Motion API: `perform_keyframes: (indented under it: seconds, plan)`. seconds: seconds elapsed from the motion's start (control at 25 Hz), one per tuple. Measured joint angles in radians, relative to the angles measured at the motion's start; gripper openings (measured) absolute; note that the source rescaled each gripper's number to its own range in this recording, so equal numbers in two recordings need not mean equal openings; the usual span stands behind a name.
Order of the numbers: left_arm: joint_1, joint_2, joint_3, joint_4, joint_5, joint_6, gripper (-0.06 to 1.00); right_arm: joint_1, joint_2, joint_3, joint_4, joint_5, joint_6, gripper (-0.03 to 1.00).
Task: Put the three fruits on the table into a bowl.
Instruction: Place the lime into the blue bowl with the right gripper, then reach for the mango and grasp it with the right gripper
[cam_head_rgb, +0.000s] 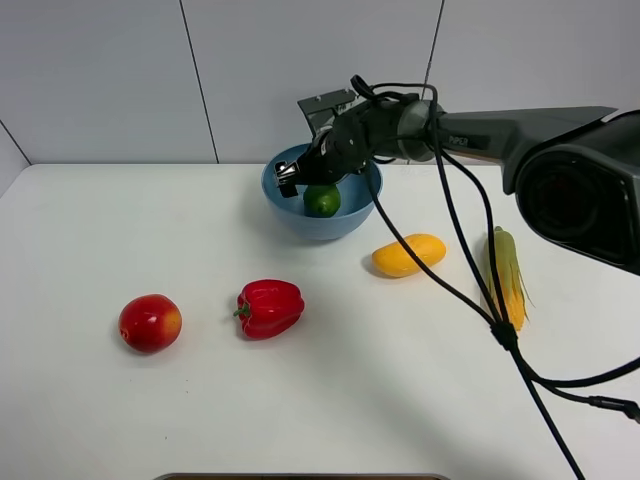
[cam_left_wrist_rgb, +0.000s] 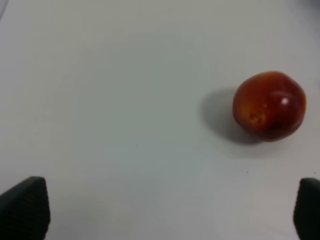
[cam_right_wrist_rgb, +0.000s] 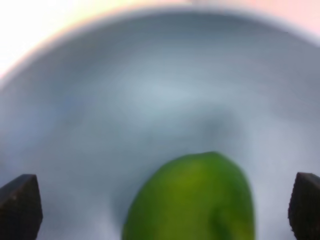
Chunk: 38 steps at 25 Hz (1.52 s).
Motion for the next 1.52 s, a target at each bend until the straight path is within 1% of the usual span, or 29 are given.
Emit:
perform_keyframes:
  seconds: [0.08, 0.32, 0.52, 0.68, 0.88, 1.0, 1.24, 1.36, 1.44, 1.52]
  plan:
    - [0.000, 0.000, 0.000, 0.000, 0.000, 0.000, 1.00, 0.000, -0.020, 0.000, 0.000, 0.013, 0.000, 1.00]
    - [0.000, 0.000, 0.000, 0.000, 0.000, 0.000, 1.00, 0.001, -0.116, 0.000, -0.010, 0.128, 0.000, 1.00]
    - [0.000, 0.000, 0.000, 0.000, 0.000, 0.000, 1.00, 0.018, -0.252, 0.000, -0.060, 0.256, -0.023, 1.00]
    - [0.000, 0.000, 0.000, 0.000, 0.000, 0.000, 1.00, 0.031, -0.380, 0.000, -0.085, 0.361, -0.081, 1.00]
    - [0.000, 0.000, 0.000, 0.000, 0.000, 0.000, 1.00, 0.042, -0.523, 0.000, -0.082, 0.482, -0.189, 1.00]
    - [0.000, 0.000, 0.000, 0.000, 0.000, 0.000, 1.00, 0.042, -0.587, 0.000, -0.077, 0.573, -0.265, 1.00]
    - [0.000, 0.000, 0.000, 0.000, 0.000, 0.000, 1.00, 0.042, -0.677, 0.000, -0.067, 0.726, -0.420, 1.00]
    - [0.000, 0.000, 0.000, 0.000, 0.000, 0.000, 1.00, 0.037, -0.702, 0.000, -0.054, 0.808, -0.521, 1.00]
    - [0.000, 0.000, 0.000, 0.000, 0.000, 0.000, 1.00, 0.016, -0.703, 0.000, -0.026, 0.822, -0.599, 1.00]
    - [0.000, 0.000, 0.000, 0.000, 0.000, 0.000, 1.00, -0.011, -0.703, 0.005, 0.001, 0.825, -0.652, 1.00]
